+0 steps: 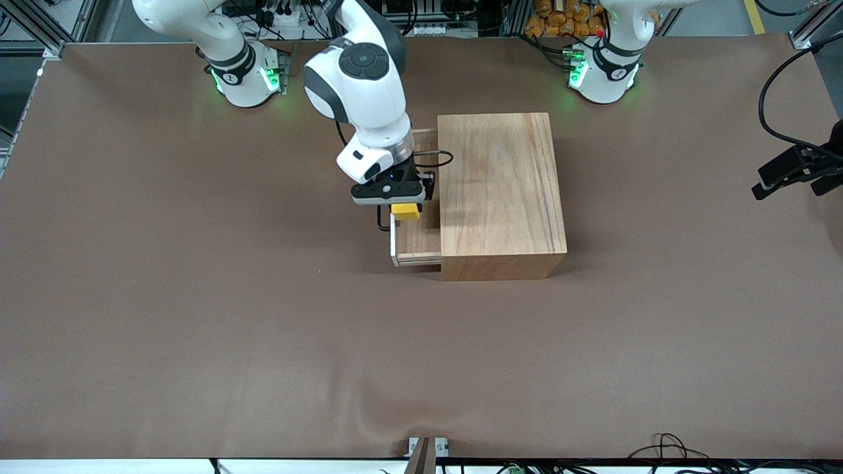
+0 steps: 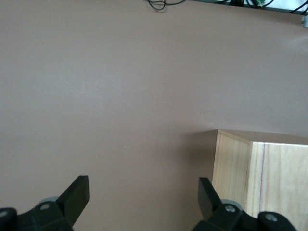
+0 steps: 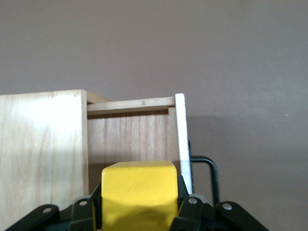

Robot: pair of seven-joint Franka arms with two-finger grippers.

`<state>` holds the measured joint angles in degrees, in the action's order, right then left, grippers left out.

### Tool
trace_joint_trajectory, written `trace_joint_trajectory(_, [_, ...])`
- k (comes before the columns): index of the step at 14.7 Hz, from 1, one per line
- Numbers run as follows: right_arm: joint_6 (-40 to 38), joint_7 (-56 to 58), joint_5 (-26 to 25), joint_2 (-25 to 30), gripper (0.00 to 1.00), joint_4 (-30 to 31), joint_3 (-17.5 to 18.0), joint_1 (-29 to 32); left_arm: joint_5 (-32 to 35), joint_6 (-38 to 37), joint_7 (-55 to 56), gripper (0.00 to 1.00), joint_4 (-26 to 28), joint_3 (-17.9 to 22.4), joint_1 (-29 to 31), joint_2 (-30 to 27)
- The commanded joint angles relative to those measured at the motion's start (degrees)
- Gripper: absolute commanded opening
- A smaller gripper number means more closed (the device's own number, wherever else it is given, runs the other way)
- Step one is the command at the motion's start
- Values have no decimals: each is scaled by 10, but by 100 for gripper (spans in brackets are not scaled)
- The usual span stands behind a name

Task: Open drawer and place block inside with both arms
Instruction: 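Carry the yellow cube with the right gripper over the open drawer, then lower the cube into the drawer and open the right gripper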

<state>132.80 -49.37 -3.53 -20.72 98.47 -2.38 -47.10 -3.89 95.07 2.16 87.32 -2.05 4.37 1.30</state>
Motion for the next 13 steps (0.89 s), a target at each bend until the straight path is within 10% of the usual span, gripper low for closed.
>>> trace_joint_trajectory(1, [13,-31,-18,-6,20,1,-8,-18,-45,19,-52,100,-13,-5,37,9])
trace_joint_trajectory(10, [12,-84,-63,-6,28,62,-8,-45,-33,15,-59,100,-14,-11,35,10])
trace_joint_trajectory(11, [12,-85,-63,-6,36,62,-8,-48,-22,14,-59,100,-14,-12,32,9])
trace_joint_trajectory(13, [12,-87,-63,-6,100,60,-8,-49,-9,7,-59,100,-14,-13,22,9])
